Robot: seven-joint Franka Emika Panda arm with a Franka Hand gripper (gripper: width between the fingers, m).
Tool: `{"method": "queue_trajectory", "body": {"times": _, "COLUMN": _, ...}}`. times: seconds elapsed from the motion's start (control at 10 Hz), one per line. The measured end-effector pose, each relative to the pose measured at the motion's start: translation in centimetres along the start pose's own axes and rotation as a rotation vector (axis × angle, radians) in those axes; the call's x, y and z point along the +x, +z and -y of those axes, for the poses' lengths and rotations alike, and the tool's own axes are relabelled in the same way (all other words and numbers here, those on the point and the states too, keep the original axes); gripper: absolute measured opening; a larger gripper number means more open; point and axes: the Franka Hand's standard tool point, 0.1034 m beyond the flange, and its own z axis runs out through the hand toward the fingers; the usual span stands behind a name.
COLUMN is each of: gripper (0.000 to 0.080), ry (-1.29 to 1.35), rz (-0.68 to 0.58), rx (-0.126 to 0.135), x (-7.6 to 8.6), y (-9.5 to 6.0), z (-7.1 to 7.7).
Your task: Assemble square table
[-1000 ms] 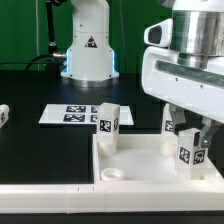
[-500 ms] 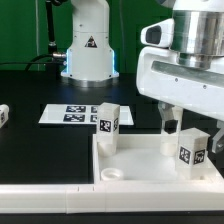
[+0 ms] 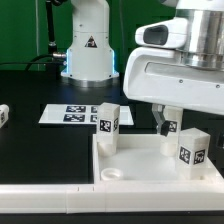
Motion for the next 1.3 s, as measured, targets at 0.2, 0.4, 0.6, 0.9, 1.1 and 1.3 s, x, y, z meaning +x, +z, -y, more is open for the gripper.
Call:
{"method": "queue_trajectory", "body": {"times": 0.2, "gripper": 0.0649, "ry": -0.267, "rz": -0.018, "rx": 0.002, "x": 0.23, "y": -0.10, "z": 0.29}}
{"method": "queue_trajectory", "body": {"times": 0.4, "gripper": 0.0649, "ry": -0.472, "rz": -0.035, "rx": 0.004, "x": 0.30, "y": -0.02, "z": 0.66}}
{"method": "queue_trajectory", "body": {"times": 0.6, "gripper": 0.0649, "ry": -0.546, "rz": -0.034, "rx": 0.001, "x": 0.16, "y": 0.17, "z": 0.52}}
{"method": "queue_trajectory", "body": {"times": 0.9, "gripper": 0.0527, "ry": -0.614, "rz": -0.036, "rx": -0.009, "x": 0.29, "y": 0.19, "z": 0.30}}
{"method": "queue_trajectory", "body": {"times": 1.1, "gripper": 0.0388, "ry": -0.603, "rz": -0.036, "rx": -0.008, "x": 0.30, "y": 0.18, "z": 0.30}}
{"method": "queue_trajectory", "body": {"times": 1.3, "gripper": 0.0285, "ry": -0.583, "rz": -0.036, "rx": -0.008, "x": 0.30, "y": 0.18, "z": 0.30}}
